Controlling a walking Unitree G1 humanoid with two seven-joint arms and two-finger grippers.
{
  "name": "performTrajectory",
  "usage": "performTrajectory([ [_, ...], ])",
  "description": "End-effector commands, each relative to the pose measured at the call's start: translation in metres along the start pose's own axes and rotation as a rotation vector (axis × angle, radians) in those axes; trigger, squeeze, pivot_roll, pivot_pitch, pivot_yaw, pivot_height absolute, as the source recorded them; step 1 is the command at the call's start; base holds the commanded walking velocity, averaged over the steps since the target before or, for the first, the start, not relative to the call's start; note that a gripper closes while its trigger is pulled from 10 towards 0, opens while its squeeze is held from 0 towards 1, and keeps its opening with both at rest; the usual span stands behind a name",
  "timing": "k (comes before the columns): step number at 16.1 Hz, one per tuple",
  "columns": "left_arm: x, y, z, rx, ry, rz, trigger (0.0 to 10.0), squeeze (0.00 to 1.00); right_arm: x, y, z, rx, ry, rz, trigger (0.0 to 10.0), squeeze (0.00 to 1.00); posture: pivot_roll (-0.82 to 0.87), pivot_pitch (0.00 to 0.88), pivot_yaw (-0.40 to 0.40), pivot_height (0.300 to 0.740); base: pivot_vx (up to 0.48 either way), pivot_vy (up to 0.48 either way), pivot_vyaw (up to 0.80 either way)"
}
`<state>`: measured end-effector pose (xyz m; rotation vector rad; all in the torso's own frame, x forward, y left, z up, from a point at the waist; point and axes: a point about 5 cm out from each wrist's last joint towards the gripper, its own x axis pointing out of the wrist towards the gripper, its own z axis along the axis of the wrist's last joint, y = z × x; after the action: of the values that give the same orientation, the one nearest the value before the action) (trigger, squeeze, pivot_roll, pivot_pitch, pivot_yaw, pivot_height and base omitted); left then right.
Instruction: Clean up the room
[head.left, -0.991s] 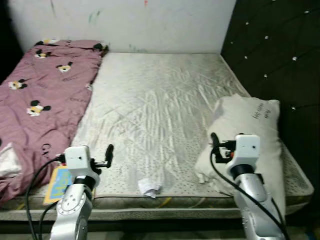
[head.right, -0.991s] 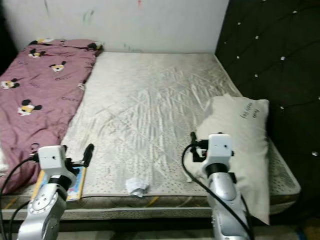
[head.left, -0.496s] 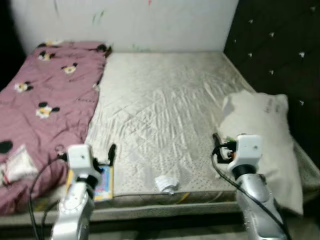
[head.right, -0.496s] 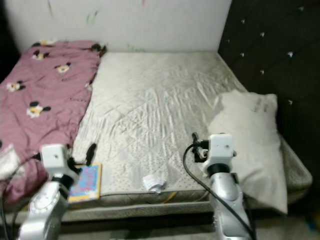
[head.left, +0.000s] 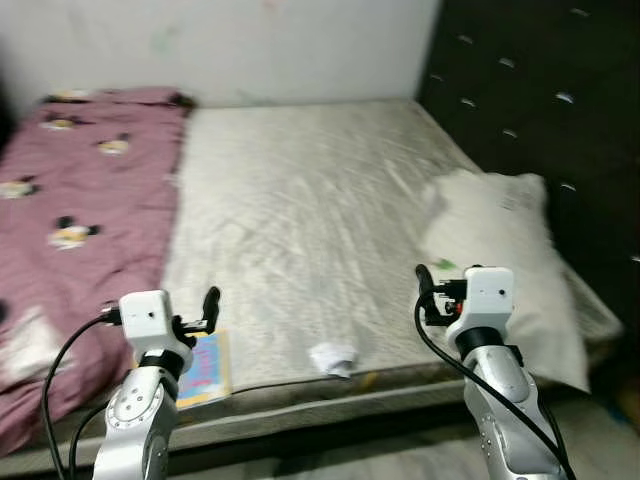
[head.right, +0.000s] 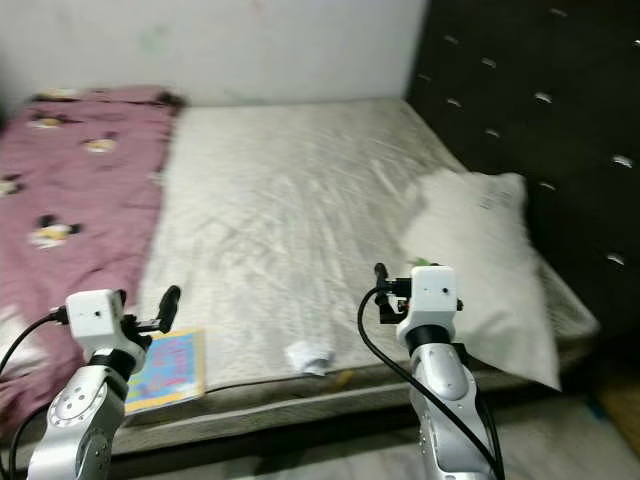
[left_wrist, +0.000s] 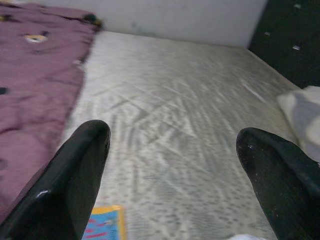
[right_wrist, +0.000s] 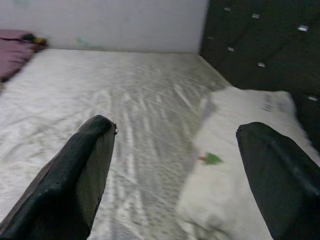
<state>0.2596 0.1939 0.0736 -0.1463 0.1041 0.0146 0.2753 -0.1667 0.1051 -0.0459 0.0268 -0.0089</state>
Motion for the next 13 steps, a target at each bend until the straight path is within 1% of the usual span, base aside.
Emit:
performTrajectory([
  [1,0.0004,-0.001,0.0005,0.008,0.001,-0.003,10.0,0.0,0.0007,-0.0012,0.0008,-0.002,-0.002,-0.003,10.0,0.0,-0.03,0.019,-0.019,0.74,0.0,0.0,0.0],
  [4,0.001,-0.0034,-0.0021,0.006,0.02,-0.036,10.0,0.0,0.0011,-0.0009,0.0009,-0.002,-0.004,0.003,10.0,0.0,-0.03,0.012,-0.018,0.74,0.0,0.0,0.0],
  [5,0.0004,-0.0038,-0.0014,0.005,0.013,-0.042,10.0,0.0,0.001,-0.0009,0.0011,-0.002,-0.005,0.004,10.0,0.0,-0.02,0.01,-0.02,0.74,0.0,0.0,0.0],
  [6,-0.0014,-0.0039,0.0017,0.018,-0.01,-0.04,10.0,0.0,0.0008,-0.0008,0.0012,0.002,-0.004,0.007,10.0,0.0,-0.02,0.01,-0.02,0.74,0.0,0.0,0.0],
  [8,-0.0031,0.0002,0.0041,0.055,-0.023,-0.014,10.0,0.0,0.0013,0.0001,0.0005,0.013,0.003,0.022,10.0,0.0,-0.02,0.009,-0.021,0.74,0.0,0.0,0.0],
  [10,-0.005,0.005,0.0017,0.045,-0.008,0.017,10.0,0.0,0.0034,0.0021,0.0006,0.011,0.005,0.034,10.0,0.0,-0.01,0.015,-0.022,0.74,0.0,0.0,0.0],
  [12,-0.0054,0.0038,0.0013,0.051,-0.01,0.01,10.0,0.0,0.0056,0.005,0.0012,-0.016,0.001,0.054,10.0,0.0,-0.01,0.015,-0.022,0.74,0.0,0.0,0.0],
  [13,-0.0054,0.0025,0.0008,0.056,-0.009,0.005,10.0,0.0,0.0065,0.0067,0.0018,-0.03,-0.001,0.072,10.0,0.0,-0.01,0.015,-0.022,0.74,0.0,0.0,0.8],
])
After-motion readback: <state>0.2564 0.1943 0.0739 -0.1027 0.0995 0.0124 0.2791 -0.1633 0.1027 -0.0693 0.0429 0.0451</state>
